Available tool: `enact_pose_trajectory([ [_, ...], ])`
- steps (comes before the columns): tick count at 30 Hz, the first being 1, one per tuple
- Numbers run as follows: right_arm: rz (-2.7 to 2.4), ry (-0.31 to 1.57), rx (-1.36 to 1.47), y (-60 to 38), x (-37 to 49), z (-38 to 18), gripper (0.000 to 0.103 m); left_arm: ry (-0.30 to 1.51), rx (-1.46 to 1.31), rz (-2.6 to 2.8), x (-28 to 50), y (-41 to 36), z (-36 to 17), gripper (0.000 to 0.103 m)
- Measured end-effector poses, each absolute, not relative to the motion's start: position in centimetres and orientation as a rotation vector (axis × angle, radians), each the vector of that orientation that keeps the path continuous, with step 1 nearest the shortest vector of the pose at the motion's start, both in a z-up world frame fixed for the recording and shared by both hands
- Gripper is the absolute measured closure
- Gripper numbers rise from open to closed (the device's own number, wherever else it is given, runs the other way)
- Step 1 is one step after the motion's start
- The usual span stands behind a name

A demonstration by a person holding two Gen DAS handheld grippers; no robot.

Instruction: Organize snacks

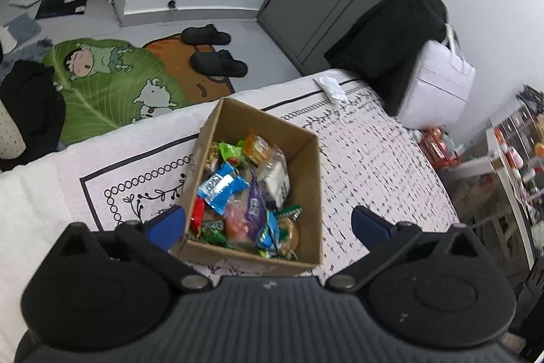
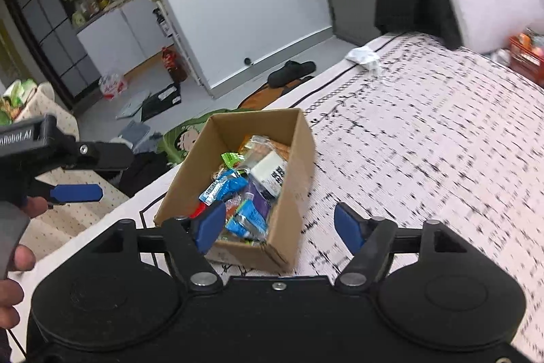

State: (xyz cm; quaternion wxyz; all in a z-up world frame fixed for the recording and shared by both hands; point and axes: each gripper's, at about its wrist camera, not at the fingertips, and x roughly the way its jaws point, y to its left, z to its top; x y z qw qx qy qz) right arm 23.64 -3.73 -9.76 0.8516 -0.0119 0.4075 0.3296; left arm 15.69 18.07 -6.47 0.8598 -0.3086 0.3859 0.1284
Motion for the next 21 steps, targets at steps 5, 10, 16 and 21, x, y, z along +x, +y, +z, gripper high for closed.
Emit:
enact_pose_trajectory([
  [5,0.667,0.811,-0.042,-5.5,21.8,-8.1,0.015,0.795,-0.591,0.242,14.0,15.9,-5.1,0.000],
  [10,0.640,0.778,-0.024,-7.6,20.2,-6.1,0.005,0.787,-0.549,0.222,12.4,13.9,-3.9,0.000],
  [16,0.596,0.735,-0.001,-10.1,18.3,-4.3,0.000,0.766,-0.488,0.200,10.6,11.5,-2.5,0.000],
  [21,0.558,0.699,0.015,-11.9,16.9,-3.1,0.000,0.741,-0.451,0.190,9.1,9.9,-1.4,0.000],
])
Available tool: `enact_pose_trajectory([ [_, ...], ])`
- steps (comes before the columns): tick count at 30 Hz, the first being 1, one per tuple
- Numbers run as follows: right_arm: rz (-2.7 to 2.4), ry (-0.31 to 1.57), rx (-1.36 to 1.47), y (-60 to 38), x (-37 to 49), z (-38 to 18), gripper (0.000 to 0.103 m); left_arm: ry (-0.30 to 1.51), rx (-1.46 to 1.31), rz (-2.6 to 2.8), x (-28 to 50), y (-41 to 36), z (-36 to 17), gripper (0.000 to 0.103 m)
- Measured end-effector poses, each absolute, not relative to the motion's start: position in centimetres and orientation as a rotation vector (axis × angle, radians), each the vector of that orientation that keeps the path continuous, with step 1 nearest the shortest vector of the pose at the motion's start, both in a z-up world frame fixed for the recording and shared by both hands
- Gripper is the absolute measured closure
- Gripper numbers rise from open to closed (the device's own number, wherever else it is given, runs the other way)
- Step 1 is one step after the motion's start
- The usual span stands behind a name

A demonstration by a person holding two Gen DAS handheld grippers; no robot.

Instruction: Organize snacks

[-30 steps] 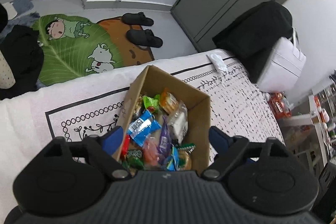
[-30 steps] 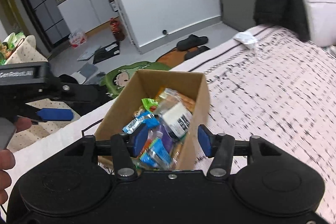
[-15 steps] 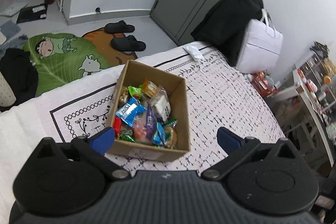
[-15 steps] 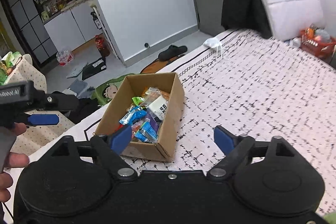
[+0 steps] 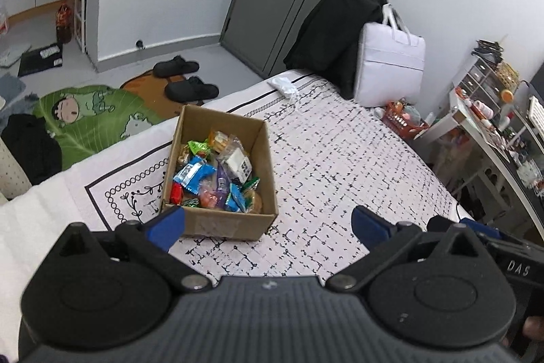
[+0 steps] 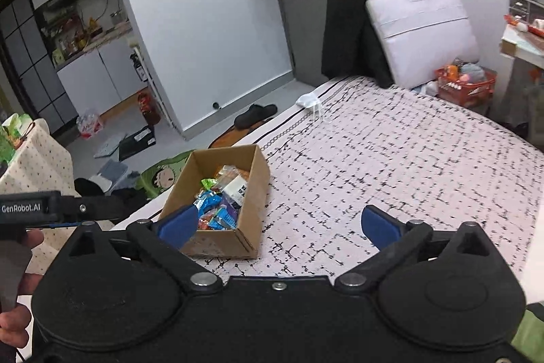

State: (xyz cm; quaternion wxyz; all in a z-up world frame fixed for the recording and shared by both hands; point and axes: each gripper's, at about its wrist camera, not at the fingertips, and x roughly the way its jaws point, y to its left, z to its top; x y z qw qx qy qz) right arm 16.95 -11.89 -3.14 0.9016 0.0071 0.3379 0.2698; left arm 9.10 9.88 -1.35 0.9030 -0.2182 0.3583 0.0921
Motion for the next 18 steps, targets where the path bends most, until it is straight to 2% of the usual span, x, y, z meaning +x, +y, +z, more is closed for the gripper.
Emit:
enact_pose_trajectory([
  [18,0.483,0.583,0.044,-17.4,10.3,-0.3,0.000,0.627,-0.281,0.157,3.3,4.3,2.1,0.000],
])
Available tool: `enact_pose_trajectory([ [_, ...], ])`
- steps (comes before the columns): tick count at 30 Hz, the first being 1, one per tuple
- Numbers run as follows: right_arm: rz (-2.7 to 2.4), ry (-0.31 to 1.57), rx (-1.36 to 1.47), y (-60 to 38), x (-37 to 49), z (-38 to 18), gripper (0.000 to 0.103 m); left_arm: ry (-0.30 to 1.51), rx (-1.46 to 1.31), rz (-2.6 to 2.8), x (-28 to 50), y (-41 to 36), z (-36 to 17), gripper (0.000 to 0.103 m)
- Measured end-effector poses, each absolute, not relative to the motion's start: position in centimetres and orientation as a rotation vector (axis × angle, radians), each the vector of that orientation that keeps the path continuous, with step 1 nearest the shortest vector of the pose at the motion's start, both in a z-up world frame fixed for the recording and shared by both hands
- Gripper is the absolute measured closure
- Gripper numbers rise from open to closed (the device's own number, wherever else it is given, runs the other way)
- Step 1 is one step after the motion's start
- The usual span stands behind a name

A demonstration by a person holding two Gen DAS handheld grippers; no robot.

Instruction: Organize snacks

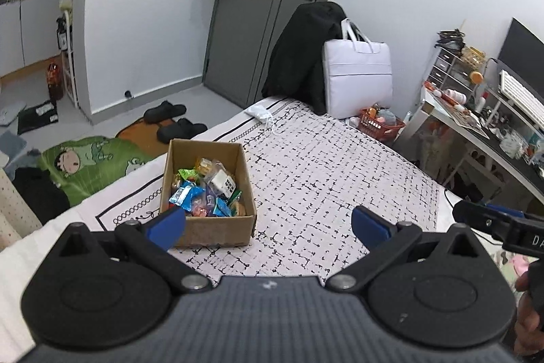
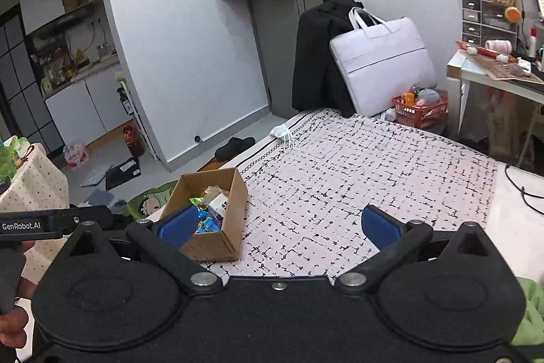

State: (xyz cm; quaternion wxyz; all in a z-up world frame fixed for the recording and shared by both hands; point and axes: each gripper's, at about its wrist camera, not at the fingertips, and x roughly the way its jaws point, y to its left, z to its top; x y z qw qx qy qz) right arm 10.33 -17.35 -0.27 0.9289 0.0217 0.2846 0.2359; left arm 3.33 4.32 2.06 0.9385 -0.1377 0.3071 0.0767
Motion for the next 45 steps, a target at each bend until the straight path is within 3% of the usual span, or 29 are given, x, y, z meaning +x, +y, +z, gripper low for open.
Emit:
enact_pose_trajectory([
  [22,0.467,0.531,0.089,-19.1,4.2,-0.8,0.000,0.576,-0.206,0.154,-3.5,4.7,3.1,0.000],
  [45,0.479,0.535,0.063,-18.4,3.2,-1.2,0.000,0.579,-0.215,0.148,-4.6,5.6,2.9,0.000],
])
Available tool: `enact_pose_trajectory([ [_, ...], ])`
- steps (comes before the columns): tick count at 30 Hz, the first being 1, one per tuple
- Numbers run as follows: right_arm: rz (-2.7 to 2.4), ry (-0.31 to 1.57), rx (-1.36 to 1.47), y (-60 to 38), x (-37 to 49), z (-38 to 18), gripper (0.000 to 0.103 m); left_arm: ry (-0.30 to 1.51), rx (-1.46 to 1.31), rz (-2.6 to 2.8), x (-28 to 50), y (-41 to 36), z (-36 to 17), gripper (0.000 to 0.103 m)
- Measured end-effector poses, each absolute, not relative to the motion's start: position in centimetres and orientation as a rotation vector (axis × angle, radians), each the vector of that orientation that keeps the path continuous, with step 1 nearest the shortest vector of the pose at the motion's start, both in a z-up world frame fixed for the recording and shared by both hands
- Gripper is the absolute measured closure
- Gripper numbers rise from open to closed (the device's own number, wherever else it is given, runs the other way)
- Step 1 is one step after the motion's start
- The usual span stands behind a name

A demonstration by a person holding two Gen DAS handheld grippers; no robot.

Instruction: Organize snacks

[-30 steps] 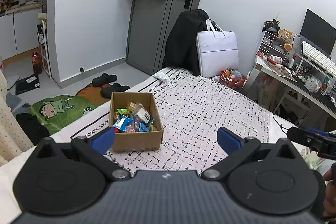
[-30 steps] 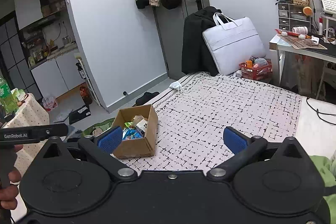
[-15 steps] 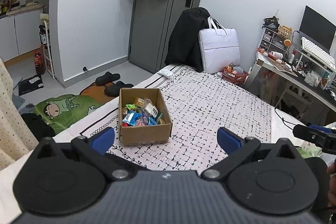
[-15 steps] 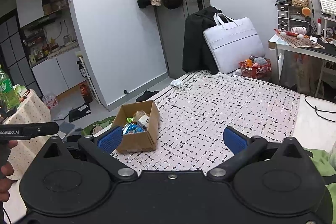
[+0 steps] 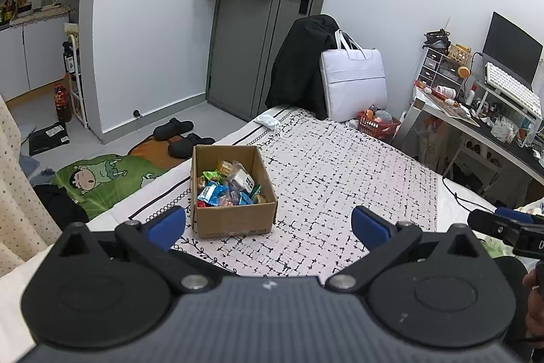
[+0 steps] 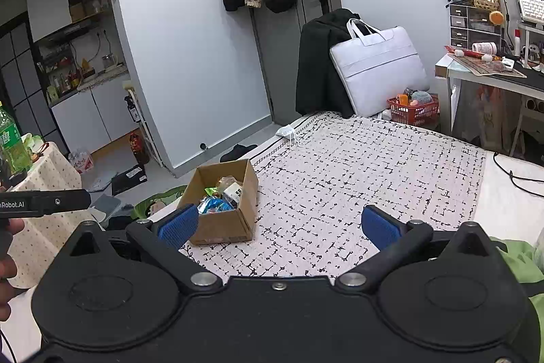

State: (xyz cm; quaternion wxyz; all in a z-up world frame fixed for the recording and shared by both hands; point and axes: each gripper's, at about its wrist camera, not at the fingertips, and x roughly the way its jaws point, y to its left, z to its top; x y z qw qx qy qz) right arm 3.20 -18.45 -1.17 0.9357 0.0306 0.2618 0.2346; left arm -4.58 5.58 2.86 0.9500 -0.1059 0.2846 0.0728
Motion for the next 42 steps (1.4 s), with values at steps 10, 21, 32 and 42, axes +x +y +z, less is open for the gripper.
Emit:
enact_pose_trajectory([
  [10,0.486,0.535,0.061,-18.38,3.08,-1.19,0.000,0.577,-0.214,0.142,-4.67,5.19,3.00,0.000],
  [21,0.482,0.541,0.058,-18.30,3.11,-1.33,0.000,0.576,-0.211,0.140,-4.69,5.07,2.91,0.000],
  [32,0.480,0.548,0.059,-18.28,3.19,-1.43,0.000,0.577,-0.216,0.143,-4.78,5.12,2.84,0.000],
  [42,0.477,0.552,0.061,-18.40,3.11,-1.46,0.000,0.579,-0.210,0.143,-4.85,5.24,2.56,0.000],
])
